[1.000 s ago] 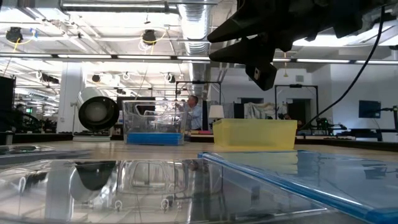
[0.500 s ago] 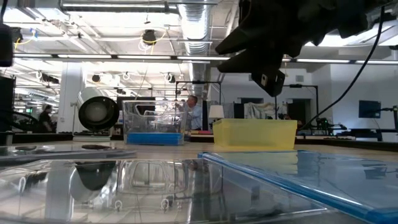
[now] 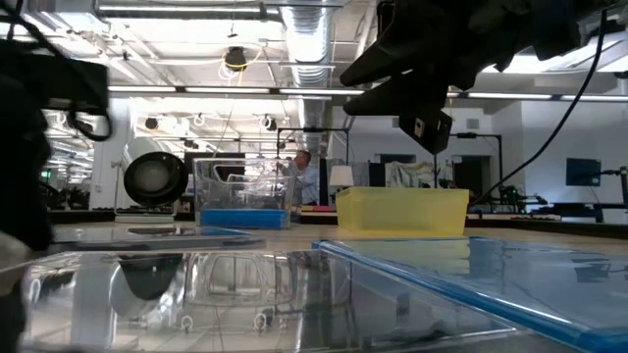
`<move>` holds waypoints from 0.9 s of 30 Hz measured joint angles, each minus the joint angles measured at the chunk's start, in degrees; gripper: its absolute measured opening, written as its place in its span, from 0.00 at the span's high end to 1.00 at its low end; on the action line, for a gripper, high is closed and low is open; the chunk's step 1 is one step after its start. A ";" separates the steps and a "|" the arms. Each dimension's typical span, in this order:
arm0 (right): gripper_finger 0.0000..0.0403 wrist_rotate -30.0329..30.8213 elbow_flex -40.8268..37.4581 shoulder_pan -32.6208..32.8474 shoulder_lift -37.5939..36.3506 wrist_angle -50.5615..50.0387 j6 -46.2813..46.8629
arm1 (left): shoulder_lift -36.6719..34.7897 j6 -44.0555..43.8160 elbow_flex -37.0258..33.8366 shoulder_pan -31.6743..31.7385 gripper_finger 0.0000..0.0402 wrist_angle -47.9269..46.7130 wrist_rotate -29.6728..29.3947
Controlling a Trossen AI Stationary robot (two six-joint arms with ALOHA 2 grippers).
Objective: Pick & place jewel cases by type
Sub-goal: Put the left black CD case into the yellow bin
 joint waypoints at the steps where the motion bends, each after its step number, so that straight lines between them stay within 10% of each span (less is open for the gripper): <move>1: 0.73 0.00 0.00 0.00 0.00 0.00 0.21 | 0.00 1.84 -0.06 0.86 0.65 0.80 -0.16; 27: 0.73 6.23 0.02 -5.00 0.00 -14.66 4.13 | -0.04 36.02 -0.01 18.91 0.65 8.91 4.57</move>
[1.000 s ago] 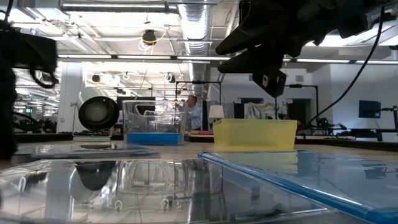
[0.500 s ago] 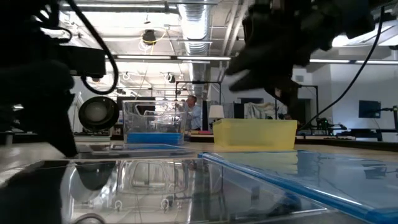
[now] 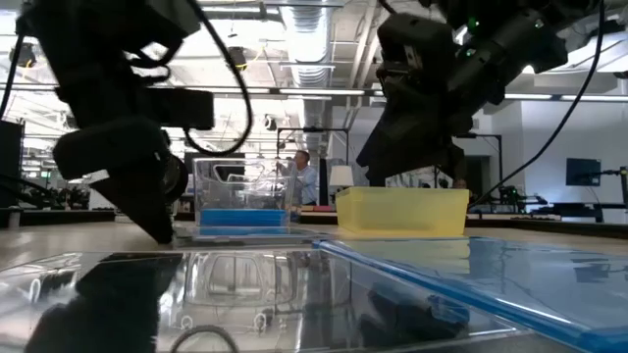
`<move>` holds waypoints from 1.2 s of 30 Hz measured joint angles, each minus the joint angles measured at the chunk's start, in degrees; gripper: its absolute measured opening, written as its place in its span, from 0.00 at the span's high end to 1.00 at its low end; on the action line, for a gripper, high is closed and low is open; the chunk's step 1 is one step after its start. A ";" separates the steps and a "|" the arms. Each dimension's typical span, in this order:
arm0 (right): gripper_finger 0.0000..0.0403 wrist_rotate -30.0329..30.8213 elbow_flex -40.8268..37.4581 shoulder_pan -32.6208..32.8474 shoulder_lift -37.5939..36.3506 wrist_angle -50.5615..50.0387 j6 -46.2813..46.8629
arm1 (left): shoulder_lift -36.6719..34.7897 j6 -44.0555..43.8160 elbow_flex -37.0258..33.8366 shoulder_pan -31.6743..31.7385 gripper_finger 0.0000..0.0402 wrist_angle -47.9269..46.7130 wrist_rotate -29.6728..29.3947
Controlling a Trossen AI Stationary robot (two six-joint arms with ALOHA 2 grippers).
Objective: Pick & place jewel cases by type
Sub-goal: Put the left black CD case into the yellow bin
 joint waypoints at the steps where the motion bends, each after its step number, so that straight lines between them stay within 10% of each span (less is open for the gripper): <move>1: 0.73 -0.01 0.01 -0.40 0.00 -0.79 0.01 | 0.00 1.53 0.00 0.67 0.65 0.23 0.41; 17: 0.73 0.22 -0.01 -5.30 0.01 -5.29 5.14 | -0.04 17.69 0.04 8.56 0.65 4.12 4.14; 36: 0.73 -0.12 -0.02 -5.41 0.01 -4.69 5.98 | -7.56 4.95 -0.46 14.57 0.65 -7.19 16.33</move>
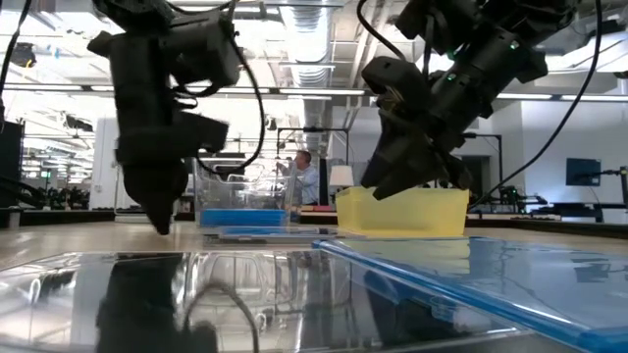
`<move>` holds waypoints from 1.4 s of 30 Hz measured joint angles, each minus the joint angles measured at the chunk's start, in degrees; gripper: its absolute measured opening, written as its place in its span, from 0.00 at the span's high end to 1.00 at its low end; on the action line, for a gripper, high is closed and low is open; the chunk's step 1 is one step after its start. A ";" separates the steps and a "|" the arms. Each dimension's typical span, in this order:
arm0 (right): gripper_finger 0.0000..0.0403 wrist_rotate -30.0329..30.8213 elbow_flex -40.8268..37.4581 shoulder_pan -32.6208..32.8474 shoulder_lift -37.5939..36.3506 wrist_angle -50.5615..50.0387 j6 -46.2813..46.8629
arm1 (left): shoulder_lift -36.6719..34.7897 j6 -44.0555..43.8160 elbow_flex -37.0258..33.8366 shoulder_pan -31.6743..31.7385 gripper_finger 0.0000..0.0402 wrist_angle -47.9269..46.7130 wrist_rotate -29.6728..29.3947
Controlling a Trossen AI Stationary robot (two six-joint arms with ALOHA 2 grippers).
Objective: Pick & place jewel cases by type
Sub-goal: Put the left black CD case into the yellow bin
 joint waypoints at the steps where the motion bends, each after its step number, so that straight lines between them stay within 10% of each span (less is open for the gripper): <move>1: 0.73 -0.33 0.00 -0.16 -0.01 0.15 0.00 | -0.25 -0.74 0.07 -0.04 0.65 2.04 1.29; 17: 0.73 -3.03 0.00 1.63 -0.01 -0.10 -1.46 | -1.54 -7.47 0.21 -0.56 0.65 9.69 5.65; 31: 0.73 -3.09 0.00 1.71 0.02 -0.39 -3.96 | -21.62 -11.79 0.04 -2.71 0.65 9.56 -5.65; 42: 0.73 -5.91 0.00 1.36 0.02 3.94 -6.73 | -30.23 -28.08 -23.30 -5.45 0.65 45.79 -6.74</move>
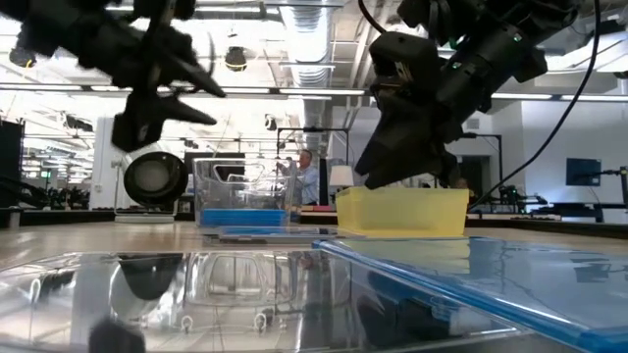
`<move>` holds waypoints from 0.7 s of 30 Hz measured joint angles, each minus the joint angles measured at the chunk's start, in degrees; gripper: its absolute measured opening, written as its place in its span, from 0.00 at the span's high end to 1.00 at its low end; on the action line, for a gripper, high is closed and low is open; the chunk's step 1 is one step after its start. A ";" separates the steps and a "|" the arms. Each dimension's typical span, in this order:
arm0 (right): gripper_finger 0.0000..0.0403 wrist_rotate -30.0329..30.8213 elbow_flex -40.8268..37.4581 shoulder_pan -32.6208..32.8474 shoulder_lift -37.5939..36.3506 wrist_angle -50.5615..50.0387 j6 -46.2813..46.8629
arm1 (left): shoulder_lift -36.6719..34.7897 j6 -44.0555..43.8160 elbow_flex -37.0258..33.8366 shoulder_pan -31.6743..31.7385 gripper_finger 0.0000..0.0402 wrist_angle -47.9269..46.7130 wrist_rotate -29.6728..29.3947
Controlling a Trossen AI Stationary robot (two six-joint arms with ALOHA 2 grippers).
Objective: Pick & place jewel cases by type
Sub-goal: Put the left black CD case into the yellow bin
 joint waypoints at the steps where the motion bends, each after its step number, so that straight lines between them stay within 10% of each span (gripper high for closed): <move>1: 0.73 -0.37 0.00 0.07 0.00 0.00 -0.28 | -0.80 -1.97 -2.59 -0.21 0.65 3.20 -1.06; 8: 0.73 -3.14 0.00 -0.58 0.00 0.67 -0.76 | -2.70 -19.28 -15.86 -0.36 0.65 12.96 -5.55; 21: 0.73 -5.84 0.00 -6.00 0.00 0.03 8.53 | -0.73 -23.87 -16.76 -0.55 0.44 9.96 -8.53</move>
